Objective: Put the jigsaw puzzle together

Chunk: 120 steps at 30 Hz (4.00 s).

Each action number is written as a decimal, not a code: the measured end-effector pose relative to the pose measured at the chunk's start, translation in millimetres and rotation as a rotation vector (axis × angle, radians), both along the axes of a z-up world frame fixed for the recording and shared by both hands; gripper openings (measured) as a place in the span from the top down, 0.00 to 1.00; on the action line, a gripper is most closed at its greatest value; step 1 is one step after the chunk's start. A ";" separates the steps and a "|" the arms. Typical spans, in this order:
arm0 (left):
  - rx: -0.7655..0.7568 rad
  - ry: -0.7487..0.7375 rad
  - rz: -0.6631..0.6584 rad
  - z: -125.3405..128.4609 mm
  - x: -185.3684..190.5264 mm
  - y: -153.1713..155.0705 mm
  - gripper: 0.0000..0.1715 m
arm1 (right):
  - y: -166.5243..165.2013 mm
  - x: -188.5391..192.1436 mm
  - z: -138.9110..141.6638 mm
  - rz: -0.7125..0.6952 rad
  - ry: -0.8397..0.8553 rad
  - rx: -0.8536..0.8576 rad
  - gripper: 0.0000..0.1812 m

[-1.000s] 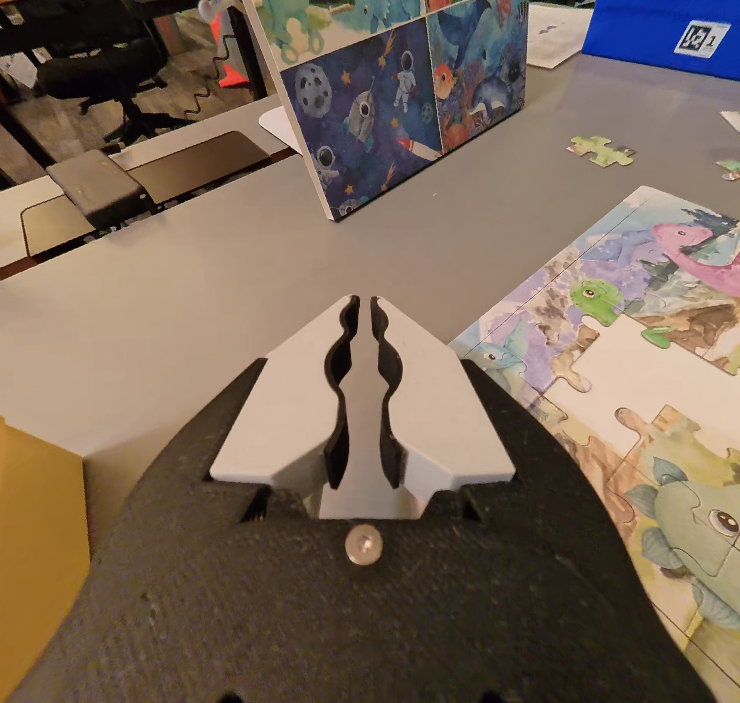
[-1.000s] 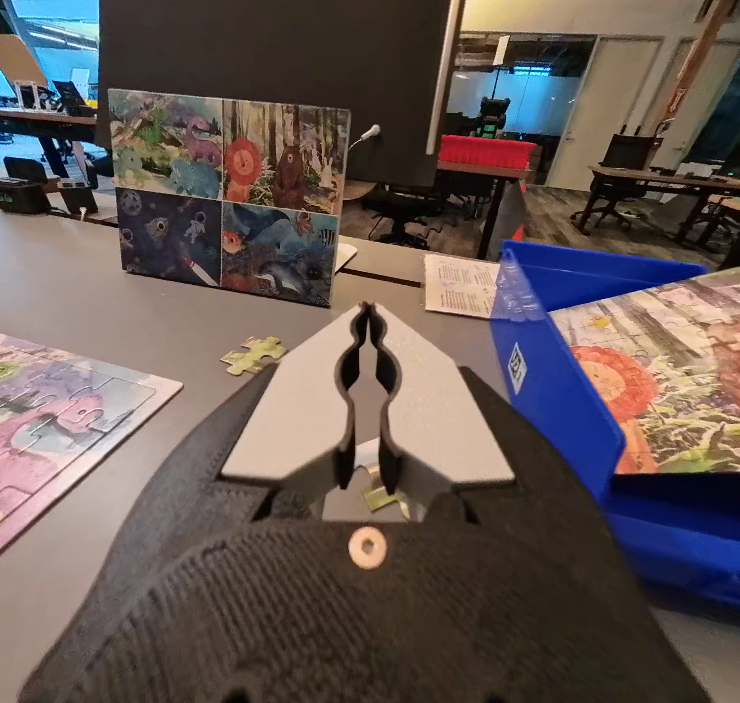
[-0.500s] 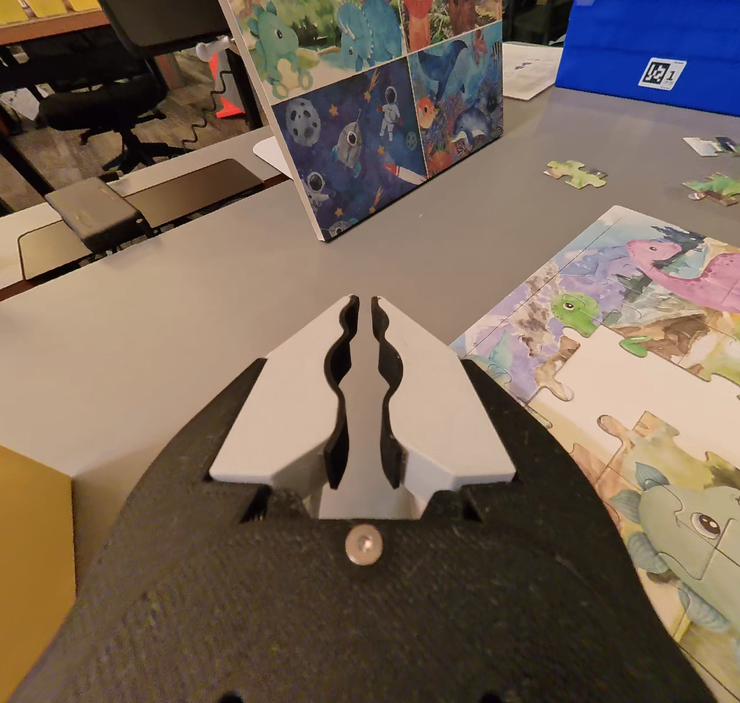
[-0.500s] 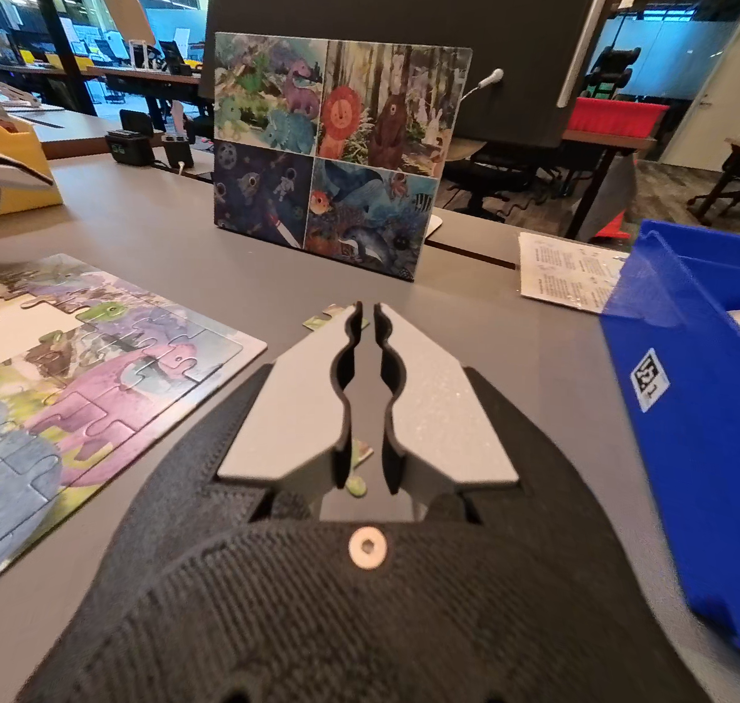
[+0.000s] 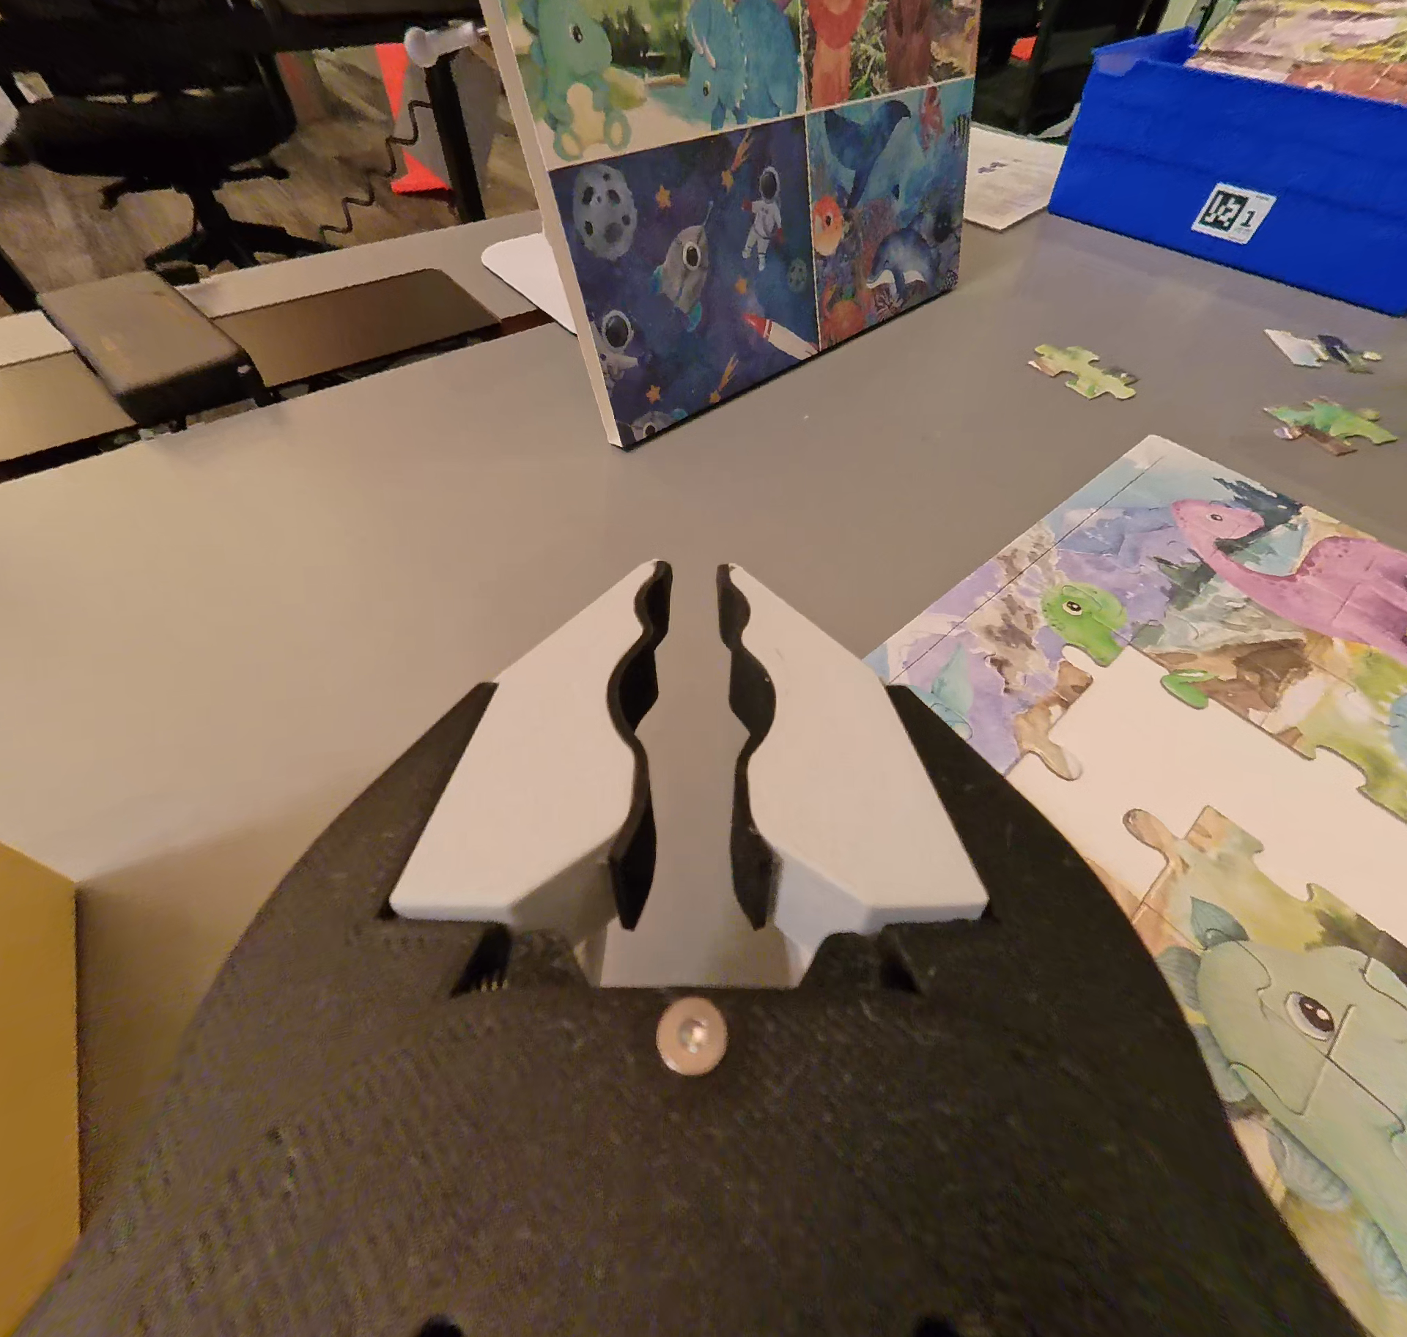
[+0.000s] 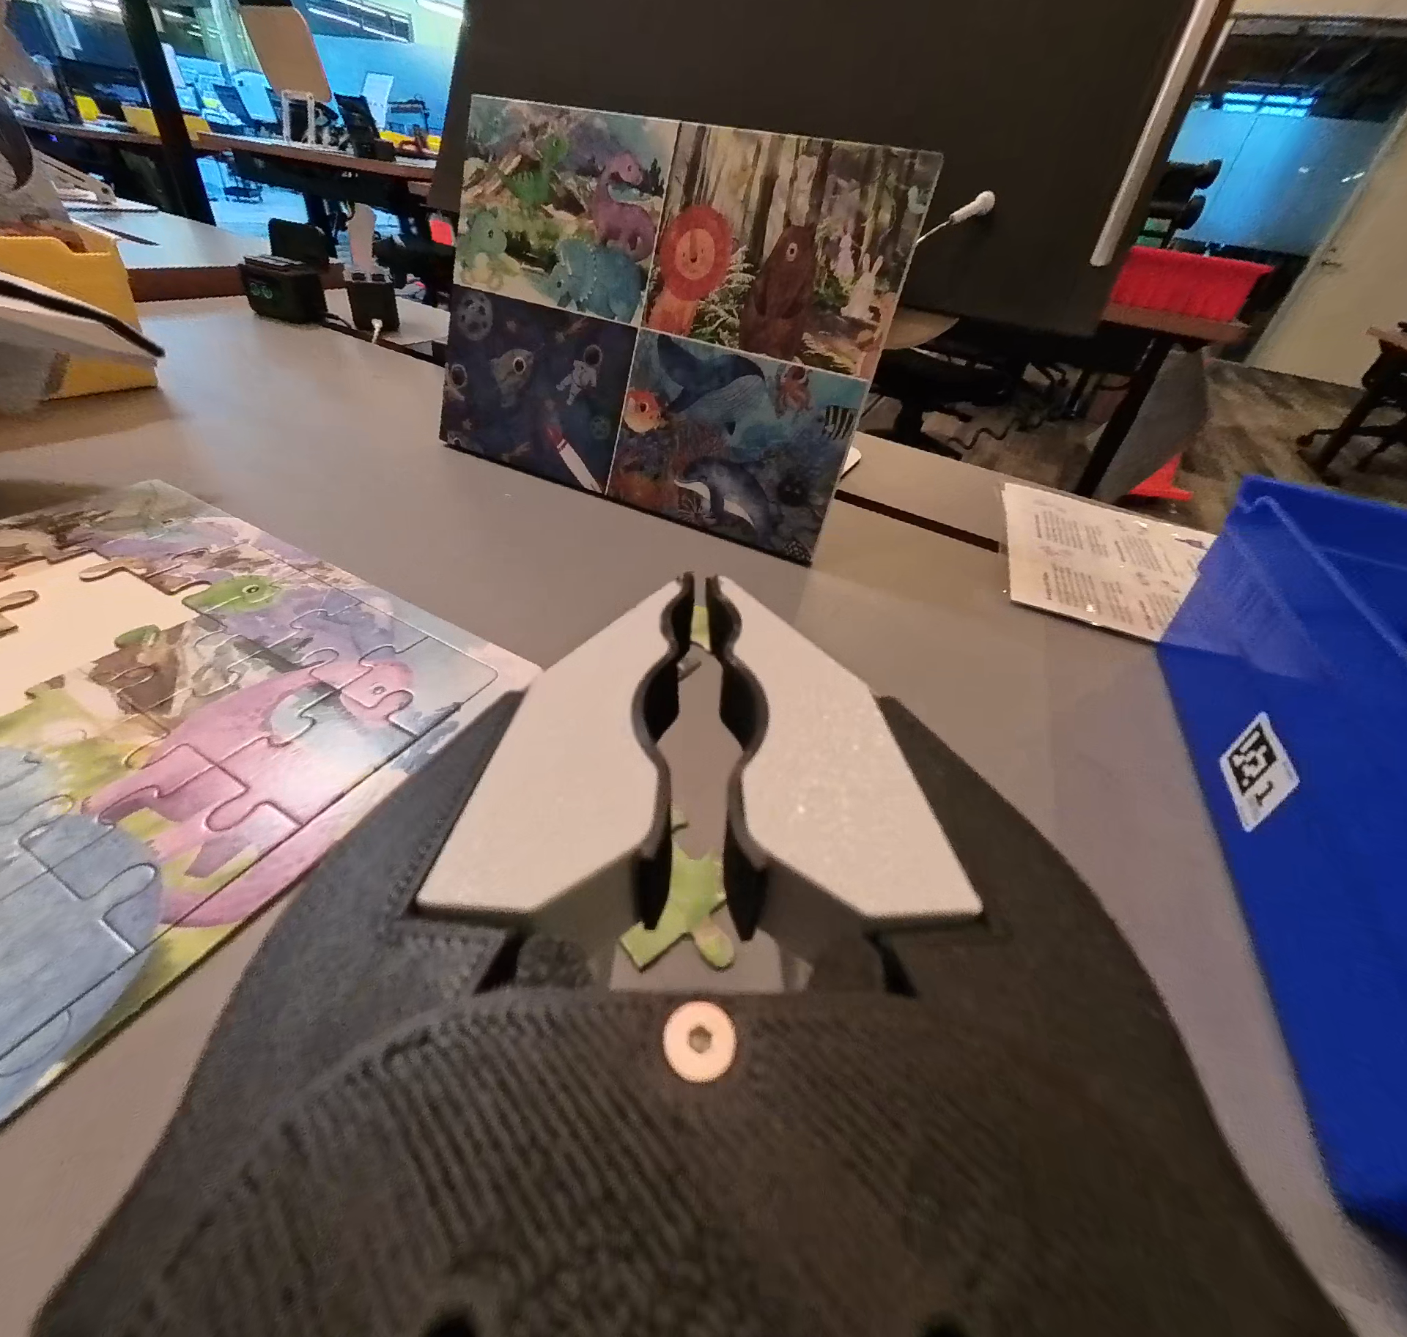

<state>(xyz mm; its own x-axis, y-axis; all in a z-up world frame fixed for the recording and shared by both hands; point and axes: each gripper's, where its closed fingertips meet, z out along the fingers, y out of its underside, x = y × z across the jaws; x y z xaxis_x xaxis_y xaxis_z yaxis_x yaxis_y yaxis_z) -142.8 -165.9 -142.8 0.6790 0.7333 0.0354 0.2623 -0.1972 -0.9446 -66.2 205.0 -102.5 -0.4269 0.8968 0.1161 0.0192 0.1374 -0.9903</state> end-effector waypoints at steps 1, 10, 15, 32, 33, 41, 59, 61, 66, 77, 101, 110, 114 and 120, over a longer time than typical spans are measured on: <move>0.008 0.000 0.001 1.0 -0.6 -0.3 0.94 | -0.7 -0.3 -1.1 0.009 -0.012 -0.013 0.98; -0.047 0.009 0.050 5.1 -2.7 -14.4 0.87 | -13.0 4.4 -18.0 0.032 -0.081 0.025 0.96; 0.027 -0.020 0.026 11.7 3.3 -13.0 0.85 | -31.8 15.8 -29.1 0.098 -0.130 0.082 0.89; -0.069 -0.044 -0.166 -1.5 28.3 29.7 0.86 | -152.3 215.7 -96.9 0.954 -0.636 0.550 0.67; -0.047 -0.049 -0.183 0.5 31.2 32.9 0.86 | -151.0 218.3 -100.0 0.946 -0.630 0.570 0.67; -0.009 -0.111 -0.172 -11.1 27.6 31.3 0.88 | -122.5 216.8 -109.1 0.797 -0.652 0.704 0.73; 0.103 -0.196 -0.157 -10.4 24.6 26.5 0.88 | -119.9 211.9 -106.9 0.622 -0.617 0.680 0.68; 0.094 -0.192 -0.161 -10.8 25.4 27.4 0.88 | -109.8 208.4 -106.8 0.596 -0.630 0.686 0.70; 0.095 -0.194 -0.163 -10.9 25.5 27.5 0.89 | -76.5 191.2 -105.7 0.473 -0.664 0.618 0.74; 0.108 -0.227 -0.164 -13.7 25.4 27.6 0.87 | -127.2 202.1 -109.0 0.531 -0.691 0.478 0.66; 0.063 -0.228 -0.179 -18.4 27.9 32.0 0.87 | -95.3 202.2 -109.3 0.463 -0.742 0.508 0.67; 0.041 -0.221 -0.182 -19.8 28.8 33.3 0.87 | -111.1 199.6 -108.4 0.457 -0.731 0.494 0.76; 0.037 -0.221 -0.184 -20.3 29.1 33.8 0.87 | -110.9 200.3 -108.5 0.456 -0.740 0.508 0.76; 0.034 -0.221 -0.185 -20.4 29.4 34.1 0.87 | -112.3 203.0 -106.3 0.481 -0.702 0.518 0.85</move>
